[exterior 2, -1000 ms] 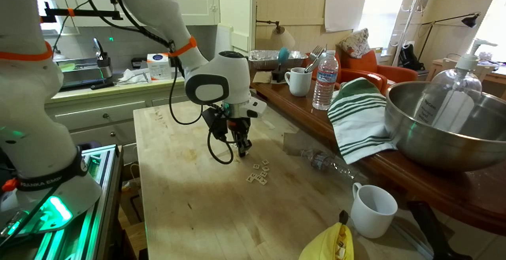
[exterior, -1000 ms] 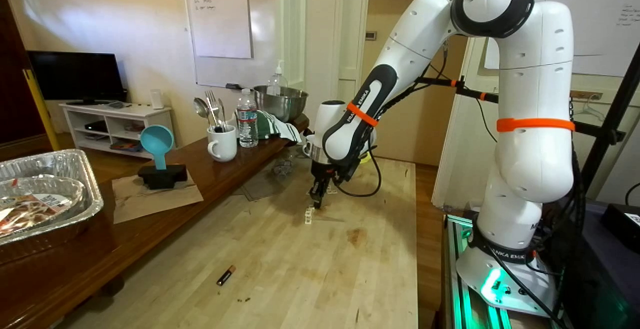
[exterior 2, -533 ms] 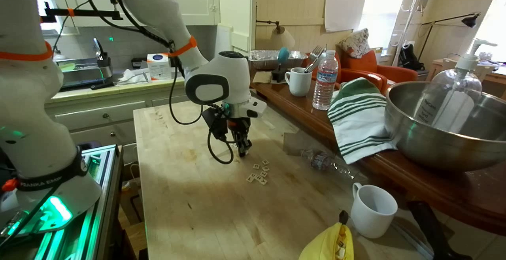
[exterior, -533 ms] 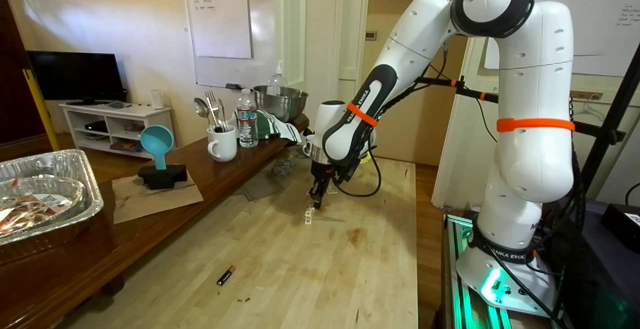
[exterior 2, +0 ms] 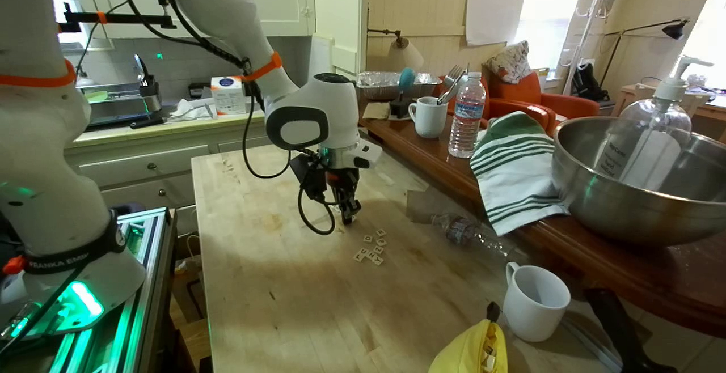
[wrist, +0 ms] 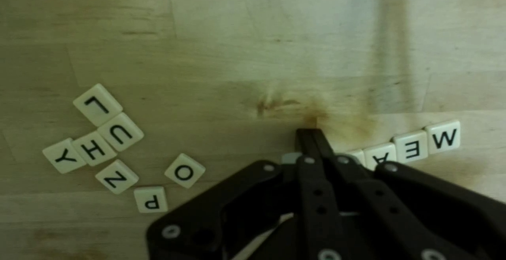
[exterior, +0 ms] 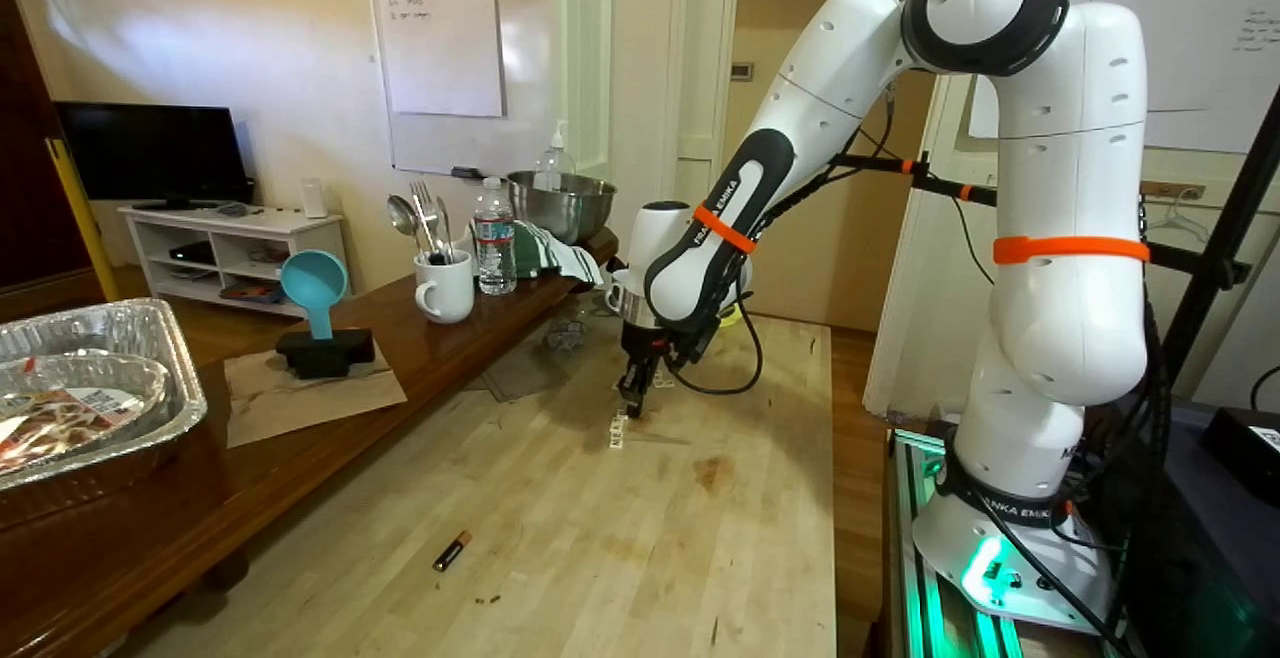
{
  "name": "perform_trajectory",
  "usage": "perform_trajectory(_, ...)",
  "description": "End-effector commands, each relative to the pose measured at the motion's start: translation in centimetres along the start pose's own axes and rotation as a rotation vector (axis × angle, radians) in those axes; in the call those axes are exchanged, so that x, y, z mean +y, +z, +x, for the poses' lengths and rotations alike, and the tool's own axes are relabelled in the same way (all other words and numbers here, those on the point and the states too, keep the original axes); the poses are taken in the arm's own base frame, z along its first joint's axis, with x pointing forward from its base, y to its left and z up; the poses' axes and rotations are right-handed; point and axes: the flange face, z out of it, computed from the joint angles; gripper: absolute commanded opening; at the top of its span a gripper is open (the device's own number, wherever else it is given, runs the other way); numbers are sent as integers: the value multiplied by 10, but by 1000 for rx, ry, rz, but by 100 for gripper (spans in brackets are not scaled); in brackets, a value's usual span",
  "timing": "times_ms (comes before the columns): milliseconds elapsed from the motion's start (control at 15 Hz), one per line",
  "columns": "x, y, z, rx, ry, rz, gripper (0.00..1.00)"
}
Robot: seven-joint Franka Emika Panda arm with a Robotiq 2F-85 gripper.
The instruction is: Move one letter to the left
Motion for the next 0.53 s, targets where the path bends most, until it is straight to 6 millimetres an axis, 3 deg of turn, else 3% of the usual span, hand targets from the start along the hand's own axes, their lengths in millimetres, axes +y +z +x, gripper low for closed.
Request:
perform_trajectory(0, -1, 6, 1, 1, 6, -4, 0)
perform_trajectory(467, -2, -11, 3, 30, 11, -6, 0)
